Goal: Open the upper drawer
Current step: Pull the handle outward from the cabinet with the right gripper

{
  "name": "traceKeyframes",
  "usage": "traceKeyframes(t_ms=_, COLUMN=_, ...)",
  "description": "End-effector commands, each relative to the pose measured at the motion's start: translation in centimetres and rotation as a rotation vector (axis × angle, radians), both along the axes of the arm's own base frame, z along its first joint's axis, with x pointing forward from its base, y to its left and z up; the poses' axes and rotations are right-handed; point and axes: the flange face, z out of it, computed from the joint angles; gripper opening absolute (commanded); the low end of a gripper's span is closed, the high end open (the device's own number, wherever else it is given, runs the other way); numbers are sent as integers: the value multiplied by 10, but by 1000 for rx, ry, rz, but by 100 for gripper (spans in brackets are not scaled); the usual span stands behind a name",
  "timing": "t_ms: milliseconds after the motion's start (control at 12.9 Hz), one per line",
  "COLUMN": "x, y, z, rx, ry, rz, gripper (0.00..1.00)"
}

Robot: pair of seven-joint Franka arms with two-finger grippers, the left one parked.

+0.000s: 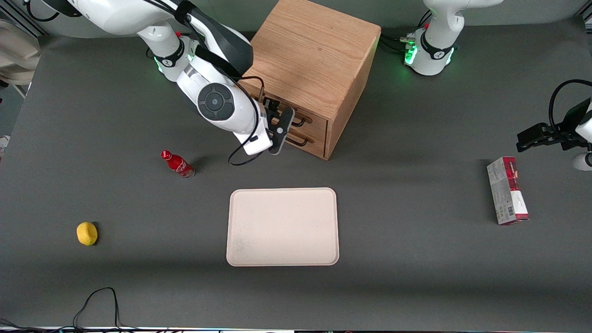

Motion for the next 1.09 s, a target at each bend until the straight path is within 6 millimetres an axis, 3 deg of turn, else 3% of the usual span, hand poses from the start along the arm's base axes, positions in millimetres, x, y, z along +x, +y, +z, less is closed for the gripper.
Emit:
traceKeyframes(t_ms=0, x=8, y=0, z=-9, rx=-4, ry=-40, rz=29, gripper=100)
traceKeyframes(t_ms=389, x=32, y=-18, z=-22, rx=-41, ry=-79, rz=35, gripper=100)
traceKeyframes(t_ms=700, x=53, y=-29, z=-15, rx=-35, ry=-104, rz=5, gripper=100)
traceKeyframes(t_ms=1011, x=92, y=-52, z=-6, rx=-16, ry=-129, rz=-72, gripper=100)
